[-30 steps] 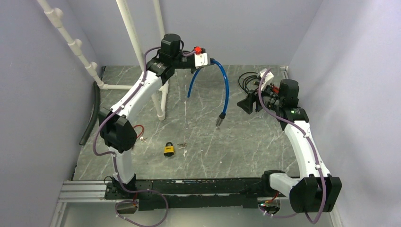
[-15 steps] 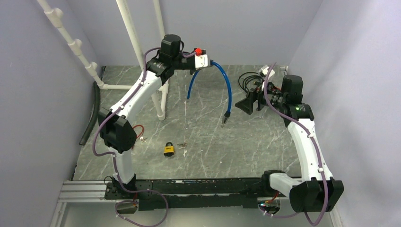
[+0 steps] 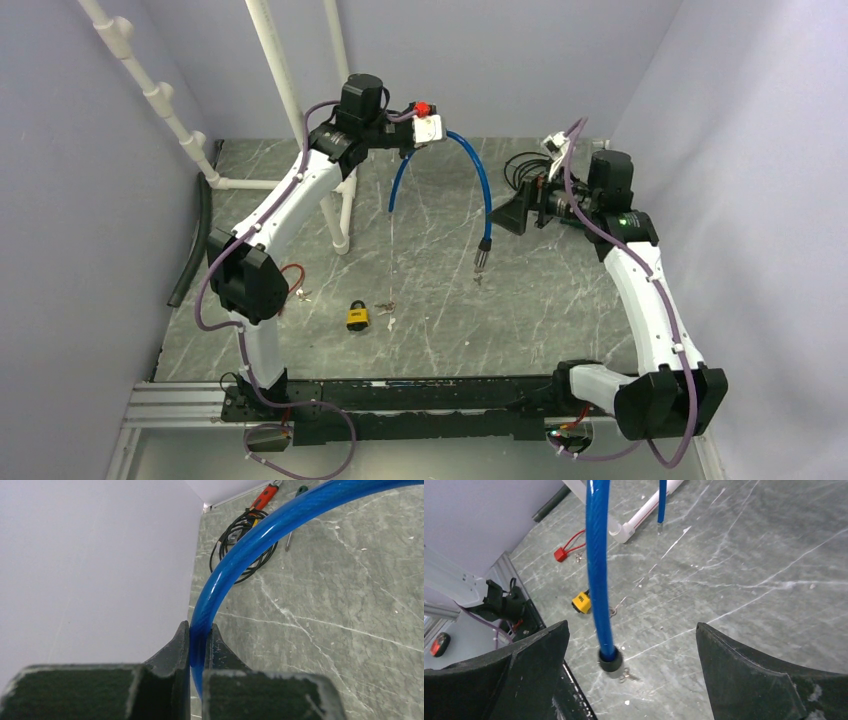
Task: Lock with the key
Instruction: Pick up the lock from the center of the board.
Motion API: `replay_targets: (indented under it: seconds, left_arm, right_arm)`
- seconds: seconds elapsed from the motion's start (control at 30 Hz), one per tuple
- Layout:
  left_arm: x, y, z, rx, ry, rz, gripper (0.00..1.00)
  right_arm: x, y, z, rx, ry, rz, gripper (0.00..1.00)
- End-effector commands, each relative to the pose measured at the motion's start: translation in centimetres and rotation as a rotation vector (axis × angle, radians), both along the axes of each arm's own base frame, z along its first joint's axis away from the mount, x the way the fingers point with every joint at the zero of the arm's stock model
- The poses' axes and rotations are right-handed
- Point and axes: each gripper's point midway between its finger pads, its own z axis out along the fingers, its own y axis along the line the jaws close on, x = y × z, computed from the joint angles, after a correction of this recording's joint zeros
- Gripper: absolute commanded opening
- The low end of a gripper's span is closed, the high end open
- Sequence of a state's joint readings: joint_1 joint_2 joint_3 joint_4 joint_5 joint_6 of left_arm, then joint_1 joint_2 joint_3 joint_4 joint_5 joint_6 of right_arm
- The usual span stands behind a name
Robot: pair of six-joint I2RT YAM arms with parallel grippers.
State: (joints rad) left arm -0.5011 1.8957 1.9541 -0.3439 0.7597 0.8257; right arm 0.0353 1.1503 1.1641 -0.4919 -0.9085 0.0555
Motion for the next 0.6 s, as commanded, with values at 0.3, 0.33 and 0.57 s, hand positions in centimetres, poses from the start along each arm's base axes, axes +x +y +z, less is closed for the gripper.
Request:
replay_targets:
  seconds: [0.3,0.33,0.57]
  left_arm:
    - [-1.3,0.8,4.1,0.008,-0.034,0.067,0.0]
    - [-1.3,0.7,3.9,0.017,-0.036,0.073,0.0]
    - [-1.4,0.2,3.4,0.047,-0.019,0.087,0.0]
  right_arm:
    - [1.4,1.3,-3.1,-0.124,0.045,-0.135,0.76]
    - [1.9,1.0,-3.5,-0.138,0.057,-0.17,0.71]
    - [2.7,0.7,-5.9,-0.175,0.105,-0.216,0.62]
